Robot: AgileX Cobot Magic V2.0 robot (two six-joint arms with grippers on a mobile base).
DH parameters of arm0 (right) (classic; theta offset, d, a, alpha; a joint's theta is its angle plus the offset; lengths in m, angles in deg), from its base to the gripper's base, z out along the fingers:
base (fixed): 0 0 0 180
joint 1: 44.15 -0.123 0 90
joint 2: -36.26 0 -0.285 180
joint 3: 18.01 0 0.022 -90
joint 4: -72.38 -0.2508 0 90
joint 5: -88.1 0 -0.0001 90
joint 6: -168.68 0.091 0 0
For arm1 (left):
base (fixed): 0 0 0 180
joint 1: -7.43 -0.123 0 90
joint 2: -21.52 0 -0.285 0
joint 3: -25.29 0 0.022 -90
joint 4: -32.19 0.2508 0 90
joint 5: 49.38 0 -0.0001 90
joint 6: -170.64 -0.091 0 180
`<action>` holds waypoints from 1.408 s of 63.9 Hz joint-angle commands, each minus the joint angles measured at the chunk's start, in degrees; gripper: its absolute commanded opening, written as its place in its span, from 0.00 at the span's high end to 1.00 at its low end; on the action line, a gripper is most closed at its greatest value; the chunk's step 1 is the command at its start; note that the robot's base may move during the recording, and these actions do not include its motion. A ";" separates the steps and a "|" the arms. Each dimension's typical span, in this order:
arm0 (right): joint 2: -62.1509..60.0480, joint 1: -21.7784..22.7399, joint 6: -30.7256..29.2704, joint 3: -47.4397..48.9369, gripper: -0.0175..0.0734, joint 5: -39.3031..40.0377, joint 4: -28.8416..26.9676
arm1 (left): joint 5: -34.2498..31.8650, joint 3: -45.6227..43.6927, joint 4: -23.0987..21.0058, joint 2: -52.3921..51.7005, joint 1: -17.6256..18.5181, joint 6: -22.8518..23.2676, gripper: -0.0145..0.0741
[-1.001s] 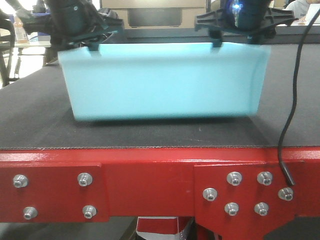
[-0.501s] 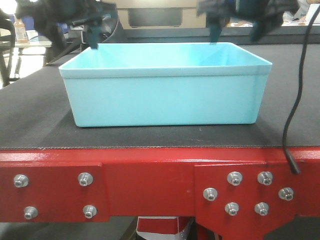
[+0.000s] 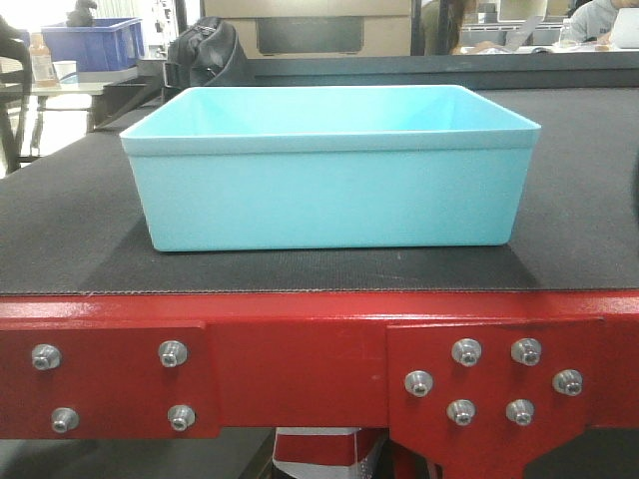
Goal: Fetch blue bin and place on conveyor start
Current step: 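Open both grippers and raise them away from the bin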
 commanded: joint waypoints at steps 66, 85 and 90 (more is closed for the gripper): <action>-50.42 -0.32 -2.58 -47.91 0.99 29.12 0.87 | -29.58 62.05 -3.63 -68.28 0.55 -4.30 0.96; -57.20 -0.32 -2.58 -47.91 0.99 29.12 0.87 | -29.93 62.05 -3.61 -73.17 0.55 -4.30 0.96; -57.37 -0.32 -2.58 -47.91 0.99 29.52 0.87 | -29.83 62.05 -3.61 -73.17 0.55 -4.30 0.96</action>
